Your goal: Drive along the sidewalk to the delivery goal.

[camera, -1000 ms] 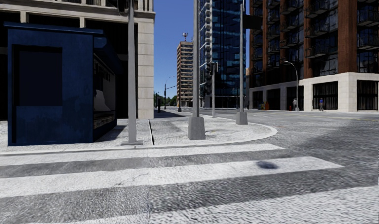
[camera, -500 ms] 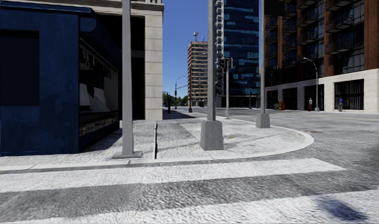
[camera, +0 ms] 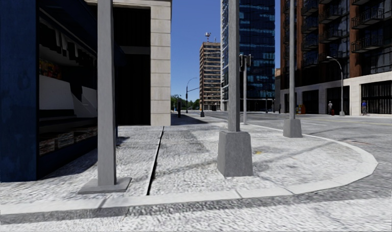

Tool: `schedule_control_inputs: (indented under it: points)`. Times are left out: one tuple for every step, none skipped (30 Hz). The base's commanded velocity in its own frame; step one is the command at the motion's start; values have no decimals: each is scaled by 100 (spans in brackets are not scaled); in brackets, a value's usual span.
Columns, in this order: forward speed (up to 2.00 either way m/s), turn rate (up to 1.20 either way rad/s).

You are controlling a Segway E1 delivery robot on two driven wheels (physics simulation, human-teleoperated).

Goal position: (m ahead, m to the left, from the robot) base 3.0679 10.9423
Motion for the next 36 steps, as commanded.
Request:
schedule_control_inputs:
  points:
    - [200, 24]
    - [200, 24]
    - [200, 23]
    - [200, 23]
    - [200, 23]
    - [200, 23]
    - [200, 23]
    - [200, 22]
    - [200, 7]
    - [200, 0]
    - [200, 0]
    - [195, 0]
    - [195, 0]
    - [189, 0]
    - [185, 0]
    - [180, 0]
    - [179, 0]
    - [173, 0]
    - [170, 2]
    - [170, 2]
    - [167, 12]
    - [166, 17]
    - [165, 18]
    - [165, 18]
    - [165, 18]
    - [165, 18]
    - [165, 18]
    - [165, 18]
    - [165, 18]
    - [165, 18]
    - [165, 19]
    - [165, 19]
    - [165, 19]
    - [165, 19]
    - [165, 19]
    - [165, 19]
